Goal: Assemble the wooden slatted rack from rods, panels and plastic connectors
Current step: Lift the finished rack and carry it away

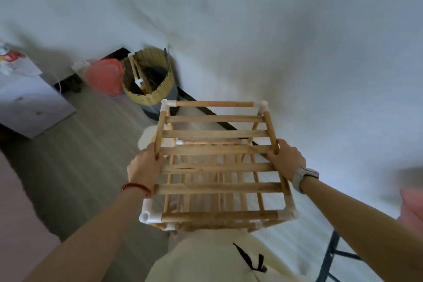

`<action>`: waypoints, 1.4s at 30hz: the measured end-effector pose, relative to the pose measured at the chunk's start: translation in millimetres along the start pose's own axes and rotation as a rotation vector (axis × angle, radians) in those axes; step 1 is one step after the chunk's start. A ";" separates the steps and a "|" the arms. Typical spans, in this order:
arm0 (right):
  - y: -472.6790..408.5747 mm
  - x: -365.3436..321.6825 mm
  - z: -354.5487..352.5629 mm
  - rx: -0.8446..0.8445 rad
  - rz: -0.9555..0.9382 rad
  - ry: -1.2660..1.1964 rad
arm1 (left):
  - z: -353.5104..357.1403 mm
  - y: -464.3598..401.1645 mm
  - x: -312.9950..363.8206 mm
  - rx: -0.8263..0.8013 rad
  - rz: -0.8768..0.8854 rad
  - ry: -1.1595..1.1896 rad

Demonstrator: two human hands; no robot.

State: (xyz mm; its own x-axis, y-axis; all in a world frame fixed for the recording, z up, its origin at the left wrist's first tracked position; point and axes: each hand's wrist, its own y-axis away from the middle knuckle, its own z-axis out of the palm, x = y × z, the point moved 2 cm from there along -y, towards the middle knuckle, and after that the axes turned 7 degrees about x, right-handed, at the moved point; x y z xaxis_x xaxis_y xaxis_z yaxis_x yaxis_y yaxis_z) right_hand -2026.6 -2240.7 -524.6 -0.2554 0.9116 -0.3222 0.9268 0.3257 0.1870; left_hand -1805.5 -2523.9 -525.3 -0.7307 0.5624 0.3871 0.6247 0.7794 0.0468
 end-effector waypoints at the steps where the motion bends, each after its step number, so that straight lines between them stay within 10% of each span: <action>1: -10.1 -5.2 3.0 -0.004 0.028 0.001 | 2.7 -20.8 2.5 -0.004 0.018 0.009; 16: -152.8 -80.4 49.6 -0.020 0.578 -0.048 | 76.5 -320.2 77.8 -0.334 0.381 -0.065; 42: -286.0 -13.5 203.2 -0.143 0.850 -0.221 | 282.2 -443.8 124.3 -0.470 0.389 -0.177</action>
State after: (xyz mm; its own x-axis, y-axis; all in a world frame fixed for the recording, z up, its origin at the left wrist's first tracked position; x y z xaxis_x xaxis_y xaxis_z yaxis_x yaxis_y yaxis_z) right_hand -2232.2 -2397.2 -762.3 0.5762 0.7948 -0.1904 0.7313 -0.3974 0.5543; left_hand -2251.2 -2722.0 -757.8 -0.4349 0.8487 0.3009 0.8786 0.3267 0.3483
